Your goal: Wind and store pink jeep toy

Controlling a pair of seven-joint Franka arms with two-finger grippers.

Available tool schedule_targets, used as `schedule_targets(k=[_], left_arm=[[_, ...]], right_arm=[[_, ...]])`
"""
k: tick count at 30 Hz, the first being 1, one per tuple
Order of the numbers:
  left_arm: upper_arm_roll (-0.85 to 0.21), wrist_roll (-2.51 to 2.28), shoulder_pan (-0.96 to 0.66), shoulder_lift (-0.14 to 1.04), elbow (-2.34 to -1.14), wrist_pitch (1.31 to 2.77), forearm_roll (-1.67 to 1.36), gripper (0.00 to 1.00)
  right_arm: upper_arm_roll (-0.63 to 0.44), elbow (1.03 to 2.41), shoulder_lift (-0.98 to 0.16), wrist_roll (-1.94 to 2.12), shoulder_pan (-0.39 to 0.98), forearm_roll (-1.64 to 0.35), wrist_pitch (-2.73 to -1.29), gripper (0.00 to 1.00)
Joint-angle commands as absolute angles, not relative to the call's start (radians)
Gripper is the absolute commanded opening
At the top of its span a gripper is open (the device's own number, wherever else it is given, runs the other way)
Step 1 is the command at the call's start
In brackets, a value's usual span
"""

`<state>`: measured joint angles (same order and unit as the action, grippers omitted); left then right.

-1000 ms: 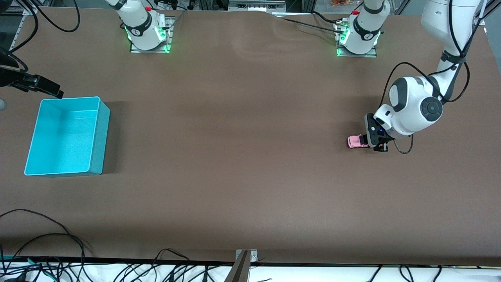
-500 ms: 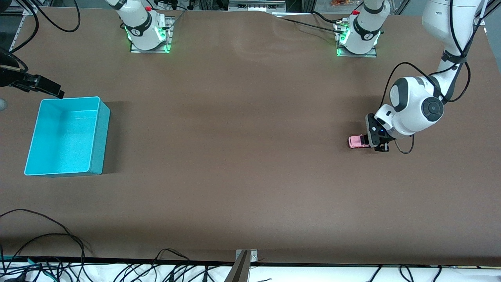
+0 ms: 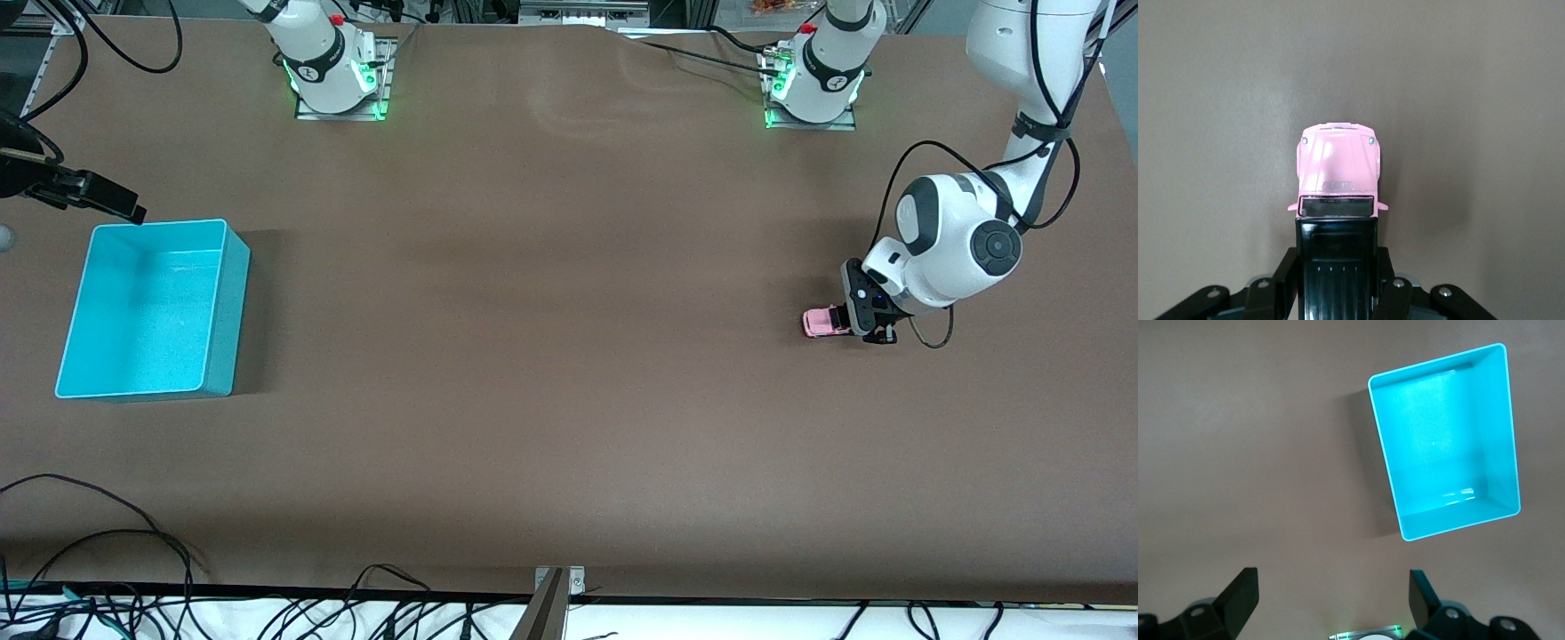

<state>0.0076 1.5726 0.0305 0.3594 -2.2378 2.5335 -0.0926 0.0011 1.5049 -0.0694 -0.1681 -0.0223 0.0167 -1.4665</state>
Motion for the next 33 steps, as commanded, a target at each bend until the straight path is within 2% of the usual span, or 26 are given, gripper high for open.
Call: schedule_targets(k=[1, 33], left_arm=[[0.040, 1.589, 0.037, 0.422, -2.232, 2.537, -0.052, 0.00], [0.173, 1.798, 0.052, 0.445, -2.230, 2.542, -0.041, 0.00]], right_arm=[[-0.003, 1.508, -0.064, -0.164, -0.025, 0.000, -1.465, 1.00], [-0.005, 1.508, -0.063, -0.164, -0.026, 0.000, -1.463, 1.00]])
